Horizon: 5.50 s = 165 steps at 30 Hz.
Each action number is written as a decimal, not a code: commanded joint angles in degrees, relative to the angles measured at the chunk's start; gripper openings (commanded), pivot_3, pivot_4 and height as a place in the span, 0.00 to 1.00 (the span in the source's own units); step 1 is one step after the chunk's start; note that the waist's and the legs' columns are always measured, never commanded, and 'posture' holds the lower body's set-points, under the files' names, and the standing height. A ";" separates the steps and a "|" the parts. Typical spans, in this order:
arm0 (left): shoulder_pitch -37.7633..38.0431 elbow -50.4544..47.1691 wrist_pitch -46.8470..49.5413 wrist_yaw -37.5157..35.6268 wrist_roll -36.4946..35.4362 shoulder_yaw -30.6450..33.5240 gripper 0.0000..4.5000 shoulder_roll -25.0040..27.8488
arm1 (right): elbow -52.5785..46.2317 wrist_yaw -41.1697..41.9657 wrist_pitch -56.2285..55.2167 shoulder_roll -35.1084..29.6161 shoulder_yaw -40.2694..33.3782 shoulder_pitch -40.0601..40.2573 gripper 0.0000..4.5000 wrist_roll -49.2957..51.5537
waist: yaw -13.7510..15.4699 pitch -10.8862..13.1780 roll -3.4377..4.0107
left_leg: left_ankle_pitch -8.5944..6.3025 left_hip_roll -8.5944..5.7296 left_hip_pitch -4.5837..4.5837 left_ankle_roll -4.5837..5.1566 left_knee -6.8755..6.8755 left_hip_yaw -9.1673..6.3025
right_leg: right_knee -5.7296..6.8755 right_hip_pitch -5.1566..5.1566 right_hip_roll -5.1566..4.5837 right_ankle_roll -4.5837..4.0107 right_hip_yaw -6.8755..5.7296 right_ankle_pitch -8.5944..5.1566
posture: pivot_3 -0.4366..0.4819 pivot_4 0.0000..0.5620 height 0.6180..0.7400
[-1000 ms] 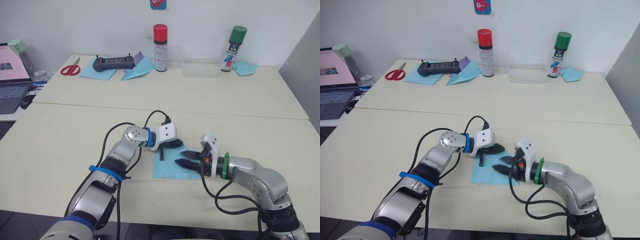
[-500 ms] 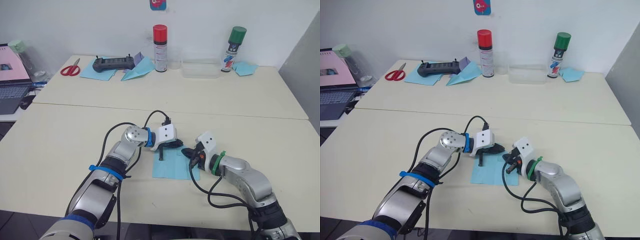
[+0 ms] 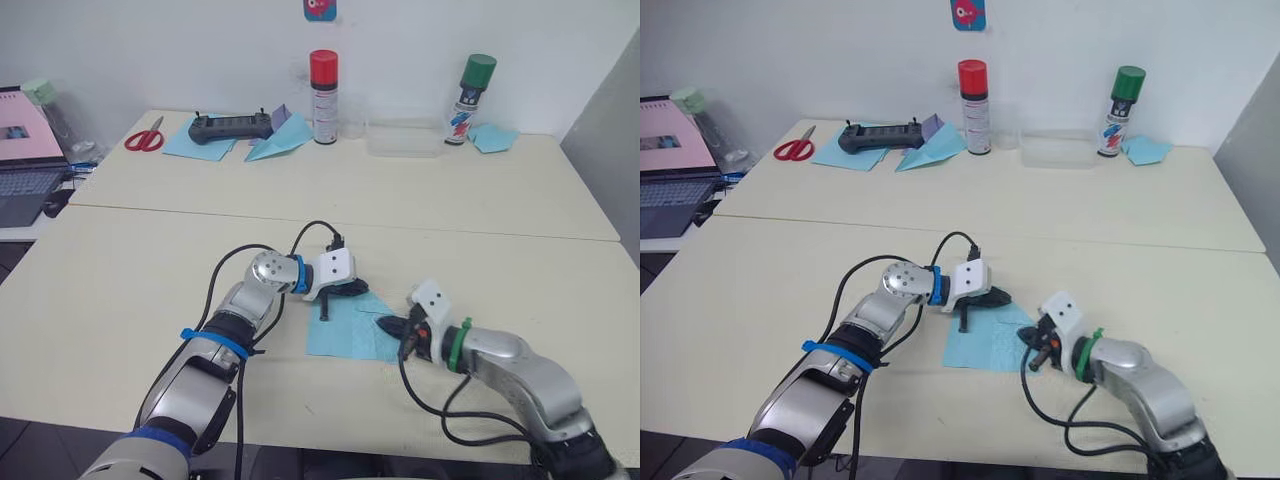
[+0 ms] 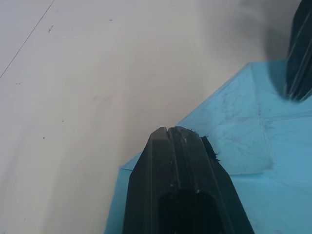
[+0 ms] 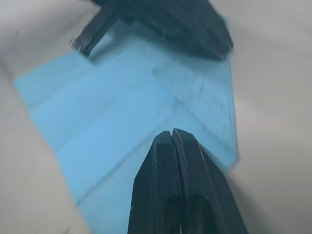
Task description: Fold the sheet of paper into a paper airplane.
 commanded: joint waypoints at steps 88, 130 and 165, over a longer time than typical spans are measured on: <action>14.39 -28.14 30.34 6.99 -16.38 12.29 0.00 11.83 | 17.08 3.36 -14.27 10.04 6.46 -12.21 0.00 -7.10 | -1.94 0.36 -0.05 | 0.00 0.17 -0.02 -0.02 -0.16 0.17 | 0.09 -0.28 0.07 -0.08 0.11 0.00 | 0.48 0.27 1.00; 9.45 -20.32 9.50 0.23 0.11 1.33 0.00 13.10 | 28.85 -3.52 -18.50 21.12 0.45 -20.83 0.00 -7.11 | -0.58 0.41 0.05 | 0.00 0.12 -0.35 -0.01 -0.06 0.07 | 0.14 -0.50 0.06 -0.07 -0.01 0.01 | 0.48 0.27 1.00; 8.45 -26.40 8.89 -7.28 -4.24 3.59 0.29 16.37 | 29.41 -4.62 -13.89 19.12 5.01 -18.86 0.00 -10.93 | -0.59 0.41 0.08 | 0.00 0.14 -0.37 -0.01 -0.05 0.06 | 0.17 -0.51 0.07 -0.08 -0.03 0.01 | 0.48 0.27 1.00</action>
